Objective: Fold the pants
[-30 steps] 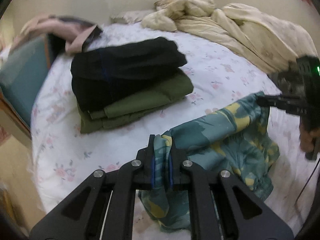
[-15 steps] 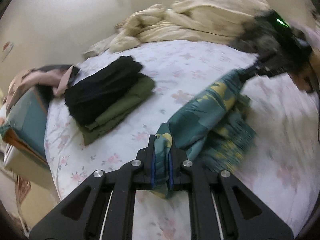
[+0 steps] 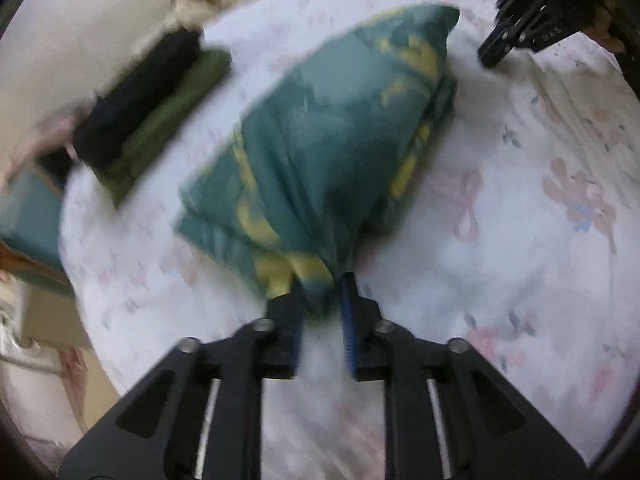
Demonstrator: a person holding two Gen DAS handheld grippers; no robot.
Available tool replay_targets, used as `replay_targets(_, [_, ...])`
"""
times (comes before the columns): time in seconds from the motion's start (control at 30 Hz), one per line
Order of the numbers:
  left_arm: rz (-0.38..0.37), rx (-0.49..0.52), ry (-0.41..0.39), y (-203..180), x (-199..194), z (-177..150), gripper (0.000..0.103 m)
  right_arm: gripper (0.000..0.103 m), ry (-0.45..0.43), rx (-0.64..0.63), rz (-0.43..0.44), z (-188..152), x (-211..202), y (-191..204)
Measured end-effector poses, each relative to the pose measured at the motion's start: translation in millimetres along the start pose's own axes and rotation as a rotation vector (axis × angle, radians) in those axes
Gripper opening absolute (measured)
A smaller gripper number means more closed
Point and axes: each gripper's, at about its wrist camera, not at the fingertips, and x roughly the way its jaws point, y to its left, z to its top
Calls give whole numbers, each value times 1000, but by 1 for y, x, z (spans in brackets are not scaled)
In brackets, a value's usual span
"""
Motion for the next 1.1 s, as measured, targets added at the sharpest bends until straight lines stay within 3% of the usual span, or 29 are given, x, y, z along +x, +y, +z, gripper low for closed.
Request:
replay_targets(0.07, [-35,-28,7,7,-10,0,37,3,-38,66,-4,2,-14,-11])
replay_targets(0.17, [-166,-131,-66,34,-40,11,37,3,-241,136,14,14,-61,-23])
replay_targets(0.23, [-289,-285,-187,63,-65,23,37,8,-384,212,38,23,-88,-31])
replay_targets(0.3, [-341,-444,-297,85,-80,30,38,8,-429,256,90,34,-95,-34])
replay_targets(0.4, [-287,-649,-308,104,-64,47,38,8,-402,295,188,61,-81,-29])
replay_targets(0.57, [-339,-882,-163,107,8,56,35,8,-283,301,283,92,-38,-12])
replay_targets(0.67, [-368,-859,-18,86,45,53,35,8,-102,313,335,83,-4,2])
replay_targets(0.7, [-371,-836,-3,78,50,48,36,8,-37,323,362,75,9,4])
replay_targets(0.83, [-336,-748,-11,73,36,41,39,6,19,318,355,60,13,1])
replay_targets(0.93, [-305,-814,-6,91,37,22,49,6,37,341,335,46,16,-10])
replay_targets(0.97, [-269,-858,13,100,40,12,63,5,41,342,336,43,17,-12])
replay_targets(1.03, [-222,-952,35,112,43,-10,64,5,47,338,333,40,15,-15])
replay_targets(1.1, [-199,-1034,29,124,39,-23,60,6,44,351,319,40,6,-21])
